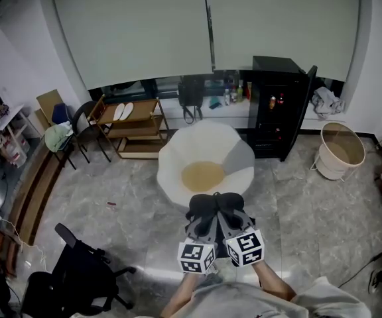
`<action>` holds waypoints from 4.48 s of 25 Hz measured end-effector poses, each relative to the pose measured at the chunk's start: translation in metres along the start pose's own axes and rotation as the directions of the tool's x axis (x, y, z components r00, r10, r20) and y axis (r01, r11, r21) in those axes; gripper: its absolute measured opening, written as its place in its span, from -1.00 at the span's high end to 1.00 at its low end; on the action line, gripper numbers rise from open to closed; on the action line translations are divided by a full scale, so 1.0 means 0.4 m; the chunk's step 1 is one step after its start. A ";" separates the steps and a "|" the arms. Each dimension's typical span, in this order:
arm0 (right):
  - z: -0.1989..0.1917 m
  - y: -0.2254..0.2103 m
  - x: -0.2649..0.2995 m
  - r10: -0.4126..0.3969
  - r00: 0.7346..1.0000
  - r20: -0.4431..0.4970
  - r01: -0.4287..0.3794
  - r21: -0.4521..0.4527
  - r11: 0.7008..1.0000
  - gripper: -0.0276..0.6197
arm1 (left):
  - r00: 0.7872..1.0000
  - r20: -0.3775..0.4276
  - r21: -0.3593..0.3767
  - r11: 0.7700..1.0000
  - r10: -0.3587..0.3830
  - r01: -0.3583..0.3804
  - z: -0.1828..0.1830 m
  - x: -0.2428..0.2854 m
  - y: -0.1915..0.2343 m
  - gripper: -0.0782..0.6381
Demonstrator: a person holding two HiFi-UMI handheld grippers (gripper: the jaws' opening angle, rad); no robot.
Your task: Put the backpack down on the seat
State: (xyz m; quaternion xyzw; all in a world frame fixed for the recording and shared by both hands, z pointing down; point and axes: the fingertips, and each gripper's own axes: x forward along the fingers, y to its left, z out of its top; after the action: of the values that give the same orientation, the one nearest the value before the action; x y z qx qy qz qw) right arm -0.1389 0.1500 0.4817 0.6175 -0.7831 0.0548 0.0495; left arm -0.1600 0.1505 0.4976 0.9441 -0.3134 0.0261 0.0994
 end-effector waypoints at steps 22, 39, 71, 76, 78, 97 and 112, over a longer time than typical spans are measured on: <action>0.003 0.012 0.277 -0.073 0.997 -0.036 0.074 0.030 0.997 0.81 | 0.996 -0.045 -0.013 0.997 -0.071 0.070 0.021 0.096 0.258 0.69; -0.025 -0.047 0.339 -0.104 0.993 -0.064 0.106 0.038 0.994 0.81 | 0.992 -0.073 -0.043 0.994 -0.105 0.103 -0.005 0.176 0.293 0.69; 0.100 -0.463 0.838 0.000 0.999 -0.045 0.002 0.043 0.999 0.81 | 0.998 -0.066 -0.035 0.999 -0.004 0.002 0.154 0.747 0.578 0.69; 0.123 -0.544 0.909 0.034 0.999 -0.041 -0.033 0.039 0.999 0.81 | 0.998 -0.059 -0.037 0.999 0.026 -0.028 0.181 0.848 0.608 0.69; 0.122 -0.573 0.931 0.049 0.998 -0.045 -0.047 0.040 0.998 0.81 | 0.997 -0.061 -0.039 0.998 0.036 -0.038 0.182 0.883 0.616 0.69; 0.032 -0.667 0.967 0.087 0.991 -0.103 -0.078 0.092 0.993 0.81 | 0.988 -0.138 -0.079 0.993 0.070 -0.082 0.096 0.982 0.613 0.69; 0.051 -0.675 1.161 0.005 0.993 -0.117 0.005 0.086 0.996 0.81 | 0.991 -0.136 -0.084 0.996 -0.017 0.006 0.128 1.069 0.789 0.69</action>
State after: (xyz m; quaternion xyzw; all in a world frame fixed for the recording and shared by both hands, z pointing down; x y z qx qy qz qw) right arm 0.0155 -0.3621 0.5356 0.6148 -0.7758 0.1247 0.0687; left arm -0.0062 -0.3580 0.5494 0.9369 -0.3013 0.0769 0.1599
